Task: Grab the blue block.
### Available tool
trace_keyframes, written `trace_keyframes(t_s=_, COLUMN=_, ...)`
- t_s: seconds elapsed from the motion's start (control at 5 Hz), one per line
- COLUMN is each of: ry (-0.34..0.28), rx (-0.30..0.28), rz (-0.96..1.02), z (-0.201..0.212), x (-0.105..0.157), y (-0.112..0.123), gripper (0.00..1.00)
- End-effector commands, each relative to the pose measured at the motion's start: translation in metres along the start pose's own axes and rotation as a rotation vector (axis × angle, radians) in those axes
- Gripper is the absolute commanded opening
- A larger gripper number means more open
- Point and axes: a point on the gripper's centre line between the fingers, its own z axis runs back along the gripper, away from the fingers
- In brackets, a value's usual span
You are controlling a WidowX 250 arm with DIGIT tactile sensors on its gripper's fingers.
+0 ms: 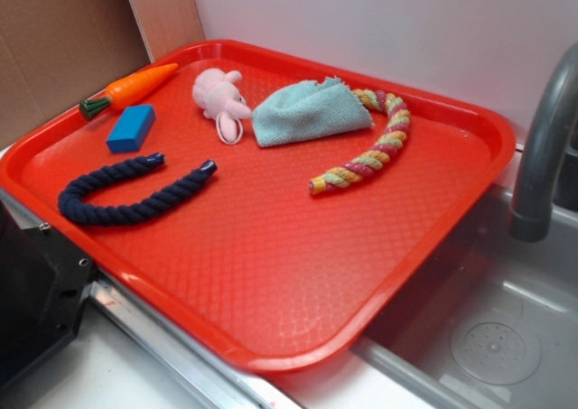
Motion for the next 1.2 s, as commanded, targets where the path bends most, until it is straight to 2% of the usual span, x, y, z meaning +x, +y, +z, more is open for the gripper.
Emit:
trace_keyframes(t_s=0.0, ry=0.000, rx=0.000, rz=0.000, z=0.000, x=0.000, y=0.000, gripper=1.00)
trace_keyframes(t_s=0.2, ry=-0.018, rx=-0.032, rz=0.253, z=-0.009, x=0.006, y=0.010, gripper=1.00)
trace_keyframes(t_s=0.4, ry=-0.090, rx=-0.107, rz=0.504, z=-0.029, x=0.015, y=0.023, gripper=1.00)
trace_keyframes(t_s=0.6, ry=-0.150, rx=-0.103, rz=0.655, z=-0.053, x=0.028, y=0.039, gripper=1.00)
trace_keyframes(t_s=0.8, ry=-0.161, rx=-0.129, rz=0.633, z=-0.074, x=0.036, y=0.061, gripper=1.00)
trace_keyframes(t_s=1.0, ry=-0.173, rx=-0.087, rz=0.657, z=-0.098, x=0.048, y=0.078, gripper=1.00)
